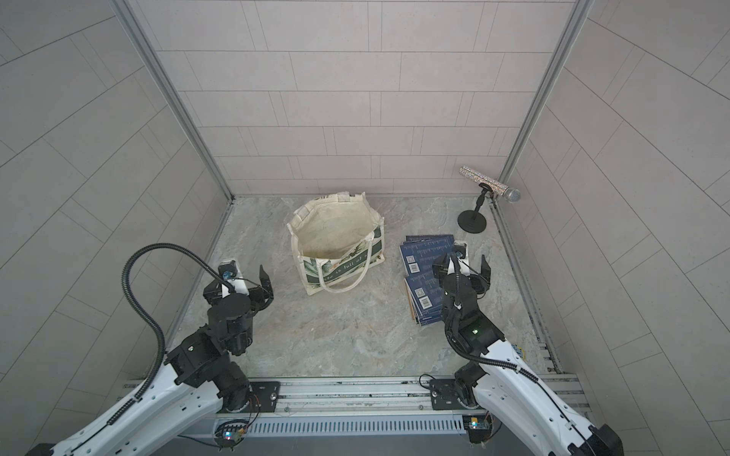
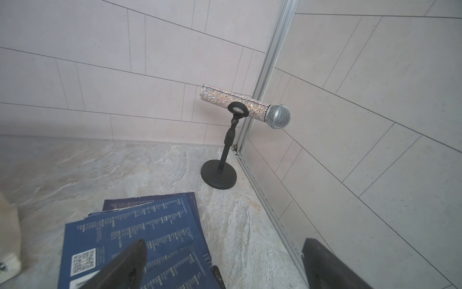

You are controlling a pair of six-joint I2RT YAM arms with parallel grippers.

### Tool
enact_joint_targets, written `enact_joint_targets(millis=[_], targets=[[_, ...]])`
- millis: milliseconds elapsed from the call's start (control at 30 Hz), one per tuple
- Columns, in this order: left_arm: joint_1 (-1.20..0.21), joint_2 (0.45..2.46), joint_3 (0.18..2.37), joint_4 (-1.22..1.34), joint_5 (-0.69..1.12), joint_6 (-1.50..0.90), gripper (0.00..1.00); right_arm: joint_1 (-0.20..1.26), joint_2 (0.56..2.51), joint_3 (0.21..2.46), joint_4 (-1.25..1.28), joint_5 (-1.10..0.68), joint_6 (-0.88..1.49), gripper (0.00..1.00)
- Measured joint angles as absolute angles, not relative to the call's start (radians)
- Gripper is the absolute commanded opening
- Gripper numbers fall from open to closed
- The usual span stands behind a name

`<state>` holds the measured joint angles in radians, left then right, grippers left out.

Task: Take out the books from the canvas bag
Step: Reset both arms

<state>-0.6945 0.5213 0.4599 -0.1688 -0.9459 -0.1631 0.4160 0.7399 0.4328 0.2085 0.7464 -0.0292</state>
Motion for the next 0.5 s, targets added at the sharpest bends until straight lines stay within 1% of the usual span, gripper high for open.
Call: enact_joint_targets(millis=[100, 233, 300, 500], targets=[[-0.625, 0.559, 0.416, -0.113, -0.92, -0.143, 1.0, 0.342, 0.869, 0.409, 0.328, 0.741, -0.045, 1.0], [-0.549, 0.618, 0.38, -0.037, -0.868, -0.117, 1.0, 0.332, 1.058, 0.363, 0.465, 0.693, -0.091, 1.0], [-0.52, 0.656, 0.376, 0.002, -0.849, -0.11, 1.0, 0.326, 1.122, 0.343, 0.523, 0.682, -0.095, 1.0], [-0.449, 0.751, 0.355, 0.122, -0.812, -0.108, 1.0, 0.253, 1.354, 0.334, 0.76, 0.658, -0.065, 1.0]])
